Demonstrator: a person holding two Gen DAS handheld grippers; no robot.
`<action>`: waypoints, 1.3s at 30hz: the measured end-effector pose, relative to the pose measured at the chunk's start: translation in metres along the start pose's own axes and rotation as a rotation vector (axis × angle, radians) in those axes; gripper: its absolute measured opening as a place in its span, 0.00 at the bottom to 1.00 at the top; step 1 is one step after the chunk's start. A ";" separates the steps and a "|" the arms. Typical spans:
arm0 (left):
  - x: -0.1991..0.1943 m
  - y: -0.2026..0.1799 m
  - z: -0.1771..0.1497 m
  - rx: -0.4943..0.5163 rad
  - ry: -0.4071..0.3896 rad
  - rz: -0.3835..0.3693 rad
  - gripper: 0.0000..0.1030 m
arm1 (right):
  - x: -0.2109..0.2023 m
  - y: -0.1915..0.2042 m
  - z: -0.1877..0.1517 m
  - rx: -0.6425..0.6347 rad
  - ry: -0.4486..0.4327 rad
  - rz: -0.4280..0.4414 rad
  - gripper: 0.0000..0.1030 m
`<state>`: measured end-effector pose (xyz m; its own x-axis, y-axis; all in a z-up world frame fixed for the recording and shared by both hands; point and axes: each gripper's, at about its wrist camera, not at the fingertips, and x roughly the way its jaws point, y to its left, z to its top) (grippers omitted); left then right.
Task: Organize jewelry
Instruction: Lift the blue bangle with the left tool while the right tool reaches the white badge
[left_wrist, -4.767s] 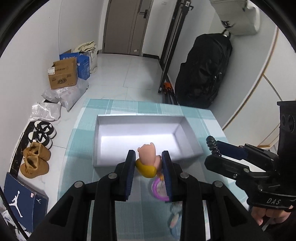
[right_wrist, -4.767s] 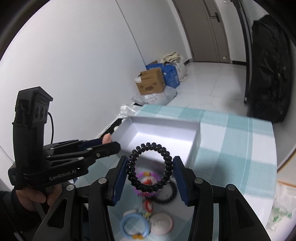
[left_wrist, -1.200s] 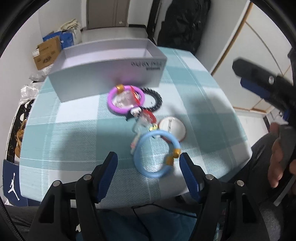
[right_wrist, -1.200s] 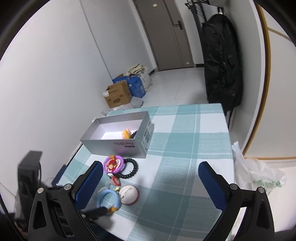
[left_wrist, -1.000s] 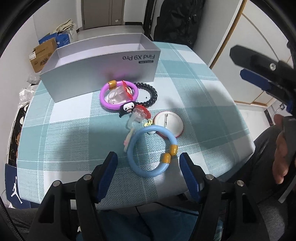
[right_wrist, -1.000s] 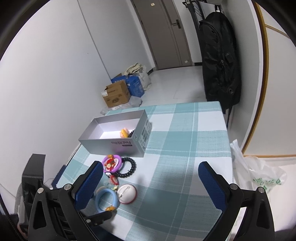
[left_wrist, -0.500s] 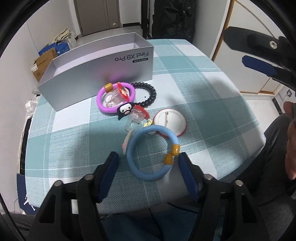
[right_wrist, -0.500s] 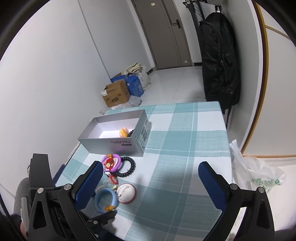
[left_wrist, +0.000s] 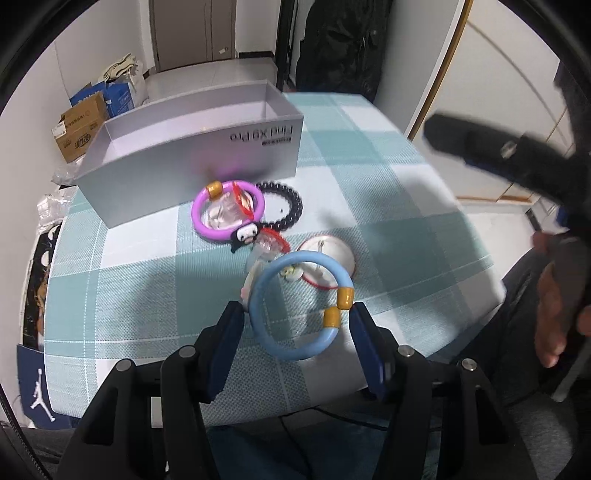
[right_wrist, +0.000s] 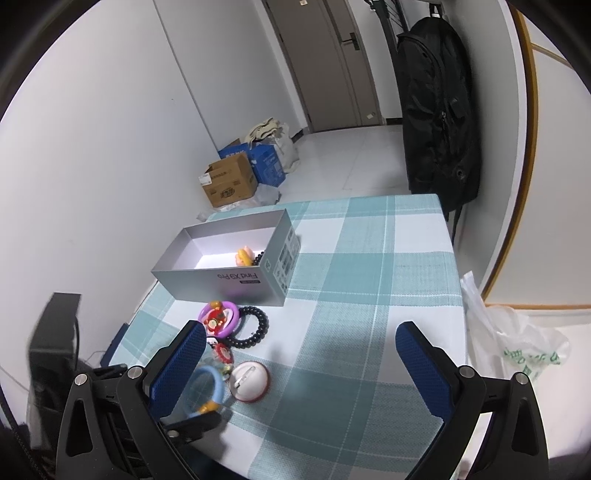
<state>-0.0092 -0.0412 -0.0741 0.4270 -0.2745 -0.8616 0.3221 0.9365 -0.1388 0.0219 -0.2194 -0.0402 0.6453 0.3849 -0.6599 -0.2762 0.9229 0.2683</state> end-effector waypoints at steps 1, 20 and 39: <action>-0.002 0.001 0.001 -0.006 -0.009 -0.005 0.52 | 0.001 -0.001 0.000 0.004 0.002 -0.002 1.00; -0.043 0.054 0.024 -0.203 -0.184 -0.106 0.52 | 0.011 0.014 -0.006 -0.055 0.019 -0.010 0.99; -0.052 0.098 0.032 -0.311 -0.271 -0.097 0.52 | 0.063 0.064 -0.044 -0.350 0.227 -0.006 0.67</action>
<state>0.0274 0.0582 -0.0275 0.6275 -0.3728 -0.6836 0.1186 0.9135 -0.3893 0.0135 -0.1366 -0.0957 0.4846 0.3320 -0.8093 -0.5236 0.8512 0.0357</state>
